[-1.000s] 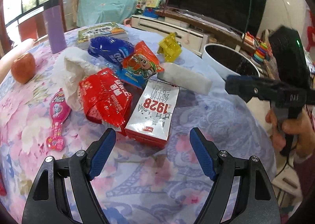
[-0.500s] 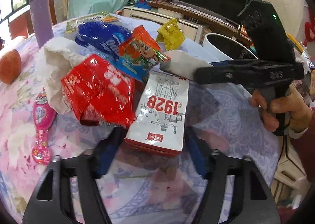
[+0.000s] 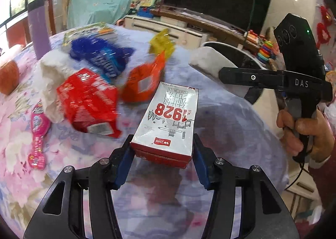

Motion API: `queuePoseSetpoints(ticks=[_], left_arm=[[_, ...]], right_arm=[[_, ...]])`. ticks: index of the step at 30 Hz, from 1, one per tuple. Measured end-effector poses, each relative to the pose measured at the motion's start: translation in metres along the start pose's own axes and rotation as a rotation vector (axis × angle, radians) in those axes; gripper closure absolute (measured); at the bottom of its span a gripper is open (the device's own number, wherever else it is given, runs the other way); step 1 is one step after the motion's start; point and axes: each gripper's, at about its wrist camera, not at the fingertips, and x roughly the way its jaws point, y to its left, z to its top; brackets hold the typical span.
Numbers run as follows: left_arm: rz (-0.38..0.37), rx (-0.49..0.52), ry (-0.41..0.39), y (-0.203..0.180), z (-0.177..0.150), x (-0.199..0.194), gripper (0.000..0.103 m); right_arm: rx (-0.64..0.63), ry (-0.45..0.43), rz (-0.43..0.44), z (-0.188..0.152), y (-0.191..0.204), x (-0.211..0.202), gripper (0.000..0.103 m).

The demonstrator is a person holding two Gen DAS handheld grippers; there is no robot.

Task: Collect trash
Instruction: 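Carry the milk carton and foam block over the trash bin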

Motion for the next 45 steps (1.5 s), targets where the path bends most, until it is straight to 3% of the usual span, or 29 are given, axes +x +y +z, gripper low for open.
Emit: queuePoseSetpoints(ticks=[12,21,45], left_arm=[[-0.041,0.03,-0.034,-0.044,0.019,0.005,0.051],[-0.064,0.052,-0.049,-0.068,0.04,0.015,0.051],[-0.077,0.114,-0.067,-0.112,0.091,0.049,0.051]], right_arm=[[0.178,-0.11,-0.163,-0.024,-0.032,-0.059,0.04],[0.177,-0.169,-0.278,-0.024,-0.042,-0.089,0.04],[0.198,-0.185,-0.394,-0.004,-0.088,-0.105,0.04]])
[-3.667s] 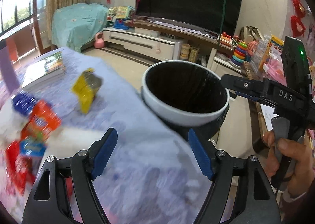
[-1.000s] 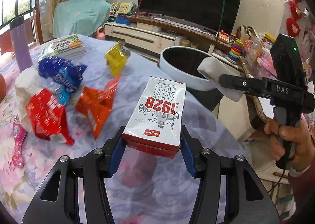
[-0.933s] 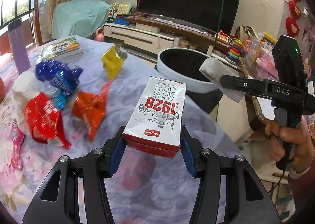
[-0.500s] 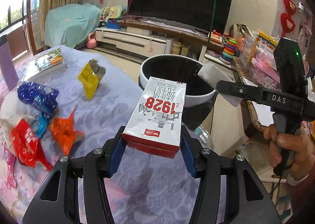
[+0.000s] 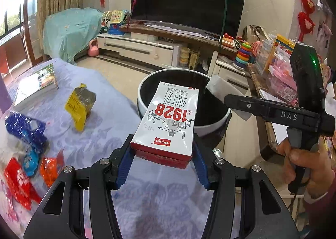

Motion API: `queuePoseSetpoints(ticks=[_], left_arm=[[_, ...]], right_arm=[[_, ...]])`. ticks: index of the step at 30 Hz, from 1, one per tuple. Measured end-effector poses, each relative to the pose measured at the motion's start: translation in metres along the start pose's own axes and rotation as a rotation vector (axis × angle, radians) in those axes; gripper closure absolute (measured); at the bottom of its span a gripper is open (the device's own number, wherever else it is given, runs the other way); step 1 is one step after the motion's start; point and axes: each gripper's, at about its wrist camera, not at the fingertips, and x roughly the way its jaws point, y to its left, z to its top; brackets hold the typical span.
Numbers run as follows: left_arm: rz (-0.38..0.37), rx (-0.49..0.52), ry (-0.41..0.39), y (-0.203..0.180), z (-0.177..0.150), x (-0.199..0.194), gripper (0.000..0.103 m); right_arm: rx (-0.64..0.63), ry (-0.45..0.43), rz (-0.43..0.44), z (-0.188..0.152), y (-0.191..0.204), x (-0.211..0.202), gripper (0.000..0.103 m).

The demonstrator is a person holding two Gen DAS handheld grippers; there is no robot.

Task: Collect trash
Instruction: 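Carry the milk carton and foam block over the trash bin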

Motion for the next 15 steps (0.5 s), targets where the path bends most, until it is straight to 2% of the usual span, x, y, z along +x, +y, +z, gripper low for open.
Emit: queuePoseSetpoints(ticks=[15], left_arm=[[0.003,0.015,0.017,-0.004,0.027,0.03,0.051]], right_arm=[[-0.018,0.026,-0.045,0.019,-0.018,0.018,0.04]])
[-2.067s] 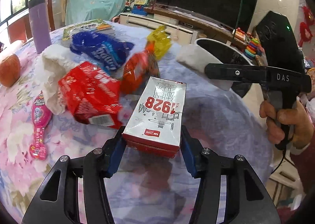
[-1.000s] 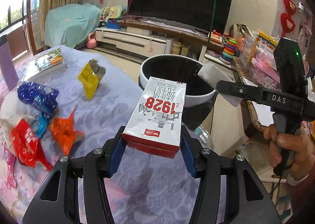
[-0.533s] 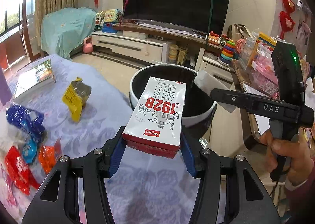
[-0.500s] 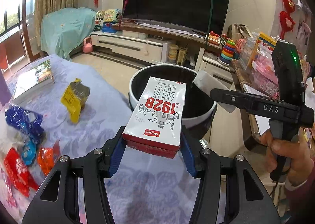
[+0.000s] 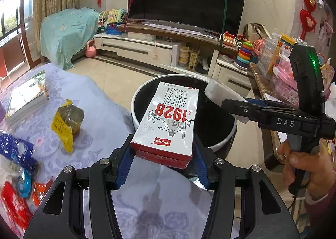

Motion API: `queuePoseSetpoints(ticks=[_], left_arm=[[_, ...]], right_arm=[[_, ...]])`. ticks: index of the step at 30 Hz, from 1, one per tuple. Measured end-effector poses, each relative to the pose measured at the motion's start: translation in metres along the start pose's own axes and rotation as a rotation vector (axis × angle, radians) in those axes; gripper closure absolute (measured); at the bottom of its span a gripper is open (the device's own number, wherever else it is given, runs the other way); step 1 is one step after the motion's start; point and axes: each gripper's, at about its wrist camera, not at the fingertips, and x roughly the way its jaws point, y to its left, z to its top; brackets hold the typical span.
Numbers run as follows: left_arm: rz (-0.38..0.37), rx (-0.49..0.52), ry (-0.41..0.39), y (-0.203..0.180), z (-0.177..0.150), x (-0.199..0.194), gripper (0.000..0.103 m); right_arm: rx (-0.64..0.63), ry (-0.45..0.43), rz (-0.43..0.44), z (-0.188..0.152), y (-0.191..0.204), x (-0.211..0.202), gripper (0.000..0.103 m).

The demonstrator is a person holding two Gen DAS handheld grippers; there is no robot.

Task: Collect trash
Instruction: 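Carry the milk carton and foam block over the trash bin, then open both tools to drop the carton and foam block into the bin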

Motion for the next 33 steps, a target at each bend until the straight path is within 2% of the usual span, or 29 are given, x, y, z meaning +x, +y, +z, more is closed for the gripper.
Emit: queuePoseSetpoints(ticks=[13,22,25,27,33], left_arm=[[-0.015,-0.011,0.026,0.001,0.016,0.024,0.051],[-0.018,-0.01,0.045,0.0,0.018,0.04,0.05],[-0.011,-0.036,0.054,0.005,0.016,0.042,0.043],[-0.017,-0.055,0.046,0.008,0.013,0.038,0.038],[-0.019,-0.076,0.03,0.012,0.001,0.021,0.035]], right_arm=[[-0.023,0.035,-0.017,0.013,-0.009,0.017,0.038],[-0.002,0.057,-0.014,0.022,-0.022,0.026,0.032],[0.007,0.053,-0.006,0.023,-0.024,0.025,0.03],[0.017,0.045,-0.007,0.023,-0.025,0.022,0.021],[0.036,0.034,0.014,0.017,-0.024,0.015,0.018]])
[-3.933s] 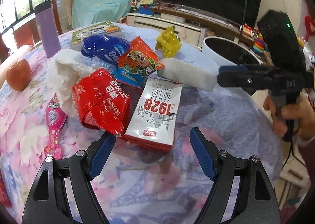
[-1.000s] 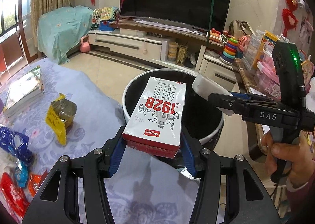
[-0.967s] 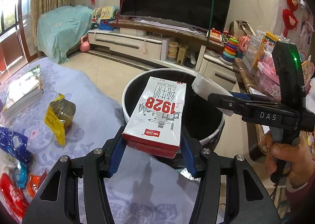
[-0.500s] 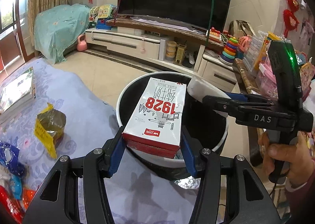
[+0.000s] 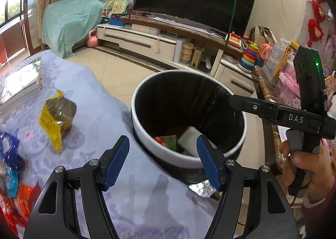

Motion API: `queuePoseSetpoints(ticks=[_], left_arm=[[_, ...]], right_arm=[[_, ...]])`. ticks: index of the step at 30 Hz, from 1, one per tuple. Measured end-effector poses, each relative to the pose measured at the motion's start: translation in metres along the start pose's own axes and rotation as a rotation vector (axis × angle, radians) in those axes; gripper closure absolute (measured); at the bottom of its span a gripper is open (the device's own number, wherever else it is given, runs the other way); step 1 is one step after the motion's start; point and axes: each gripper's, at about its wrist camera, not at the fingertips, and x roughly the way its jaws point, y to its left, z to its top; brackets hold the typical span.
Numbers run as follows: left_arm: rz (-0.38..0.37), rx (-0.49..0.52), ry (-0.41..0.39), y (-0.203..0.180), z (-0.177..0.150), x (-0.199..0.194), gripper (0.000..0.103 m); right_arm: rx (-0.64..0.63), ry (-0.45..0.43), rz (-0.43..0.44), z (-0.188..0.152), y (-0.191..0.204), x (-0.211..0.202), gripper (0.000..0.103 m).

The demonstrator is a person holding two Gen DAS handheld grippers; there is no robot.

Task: Collect trash
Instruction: 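Move both open tools back over the snack wrappers on the table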

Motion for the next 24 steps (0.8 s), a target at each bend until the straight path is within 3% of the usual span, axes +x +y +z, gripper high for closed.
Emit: queuePoseSetpoints(ticks=[10,24], left_arm=[[0.021,-0.027,-0.024,0.013,-0.036,-0.045,0.032],[0.089,-0.164,-0.062,0.072,-0.096,-0.108,0.032]], right_arm=[[0.01,-0.041,0.048,-0.024,0.025,-0.026,0.011],[-0.011,-0.015,0.132,-0.064,0.092,-0.029,0.01]])
